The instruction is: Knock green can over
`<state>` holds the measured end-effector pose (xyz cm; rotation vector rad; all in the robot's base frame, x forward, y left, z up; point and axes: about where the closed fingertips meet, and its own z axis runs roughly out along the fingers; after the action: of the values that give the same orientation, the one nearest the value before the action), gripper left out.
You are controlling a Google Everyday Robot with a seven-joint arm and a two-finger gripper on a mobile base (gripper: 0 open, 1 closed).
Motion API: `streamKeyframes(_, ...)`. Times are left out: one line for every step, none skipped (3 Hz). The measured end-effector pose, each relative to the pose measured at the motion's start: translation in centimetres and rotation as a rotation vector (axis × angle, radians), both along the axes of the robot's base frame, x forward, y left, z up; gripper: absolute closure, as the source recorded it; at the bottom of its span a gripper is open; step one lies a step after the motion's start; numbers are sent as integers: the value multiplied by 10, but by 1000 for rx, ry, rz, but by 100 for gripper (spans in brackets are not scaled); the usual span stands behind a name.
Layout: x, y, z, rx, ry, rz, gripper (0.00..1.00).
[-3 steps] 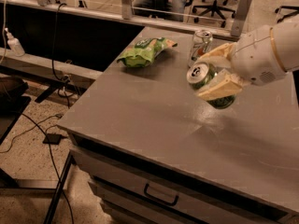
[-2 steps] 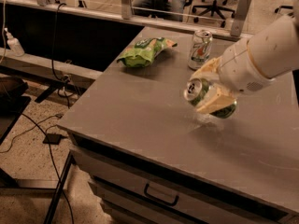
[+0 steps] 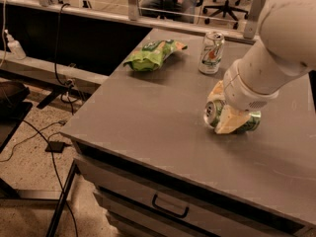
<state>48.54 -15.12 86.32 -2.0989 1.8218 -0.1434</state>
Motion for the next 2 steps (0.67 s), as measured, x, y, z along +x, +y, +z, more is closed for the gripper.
streamKeyframes(3,-7,-3,-52,-6,-1,39)
streamKeyframes(2,-6,-2,-49,-5,0,16)
